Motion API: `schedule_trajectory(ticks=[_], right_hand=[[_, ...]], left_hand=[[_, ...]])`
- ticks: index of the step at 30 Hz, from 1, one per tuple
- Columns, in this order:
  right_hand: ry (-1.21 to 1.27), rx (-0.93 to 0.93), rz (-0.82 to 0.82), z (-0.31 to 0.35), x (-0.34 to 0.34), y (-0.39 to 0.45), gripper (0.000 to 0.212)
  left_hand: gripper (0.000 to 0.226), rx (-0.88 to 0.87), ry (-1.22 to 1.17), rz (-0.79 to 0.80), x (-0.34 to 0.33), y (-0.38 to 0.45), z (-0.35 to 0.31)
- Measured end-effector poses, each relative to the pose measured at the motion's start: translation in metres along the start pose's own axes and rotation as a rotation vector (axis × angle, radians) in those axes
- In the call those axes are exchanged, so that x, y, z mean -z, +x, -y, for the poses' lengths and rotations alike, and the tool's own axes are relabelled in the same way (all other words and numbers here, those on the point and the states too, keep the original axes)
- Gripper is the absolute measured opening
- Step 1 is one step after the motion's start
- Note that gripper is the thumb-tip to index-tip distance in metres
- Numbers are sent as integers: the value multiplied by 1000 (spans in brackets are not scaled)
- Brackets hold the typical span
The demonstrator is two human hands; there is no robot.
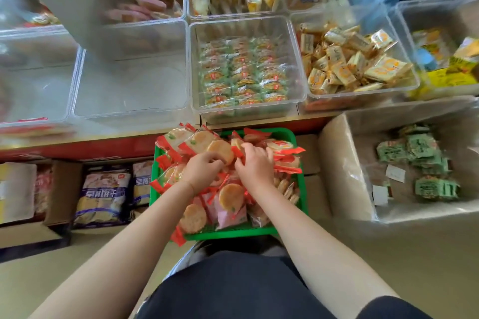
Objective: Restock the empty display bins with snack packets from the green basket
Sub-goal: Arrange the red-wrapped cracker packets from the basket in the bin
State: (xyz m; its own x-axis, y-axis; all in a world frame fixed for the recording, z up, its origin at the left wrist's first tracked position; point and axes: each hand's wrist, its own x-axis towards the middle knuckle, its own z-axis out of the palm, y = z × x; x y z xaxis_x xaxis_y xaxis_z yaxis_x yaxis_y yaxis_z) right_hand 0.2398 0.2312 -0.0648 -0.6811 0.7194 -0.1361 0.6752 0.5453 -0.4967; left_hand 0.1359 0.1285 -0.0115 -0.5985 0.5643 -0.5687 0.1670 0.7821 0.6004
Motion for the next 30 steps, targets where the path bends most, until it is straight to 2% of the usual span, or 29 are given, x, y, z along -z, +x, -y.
schedule_trajectory(ticks=[3,5,7,10,12,16,19,22,25,30], right_hand=[[161,-12,-117,-1,24,8,23],[309,-19,-138,2,46,14,21],[454,-36,-138,5,68,22,18],[643,-156,-6,5,86,31,13],[674,-200,134,3,85,32,15],[570,-191,266,-11,71,24,23],[275,-101,313,-26,57,18,31],[16,50,486,-25,46,11,41],[-173,120,620,-17,41,7,46],[-299,162,635,-10,36,6,41]], left_hand=[[21,13,-61,-59,-1,2,1],[22,20,-102,-96,-3,2,-4],[24,50,-247,-103,-5,1,-10],[49,119,-647,61,-8,4,-18],[40,93,-756,132,-9,2,-24],[34,112,-765,-34,-14,1,-29],[35,162,-633,-152,-12,6,-19],[40,210,-562,-151,-6,6,-11],[36,242,-570,-160,-3,1,-7],[27,214,-584,-207,-1,-2,-2]])
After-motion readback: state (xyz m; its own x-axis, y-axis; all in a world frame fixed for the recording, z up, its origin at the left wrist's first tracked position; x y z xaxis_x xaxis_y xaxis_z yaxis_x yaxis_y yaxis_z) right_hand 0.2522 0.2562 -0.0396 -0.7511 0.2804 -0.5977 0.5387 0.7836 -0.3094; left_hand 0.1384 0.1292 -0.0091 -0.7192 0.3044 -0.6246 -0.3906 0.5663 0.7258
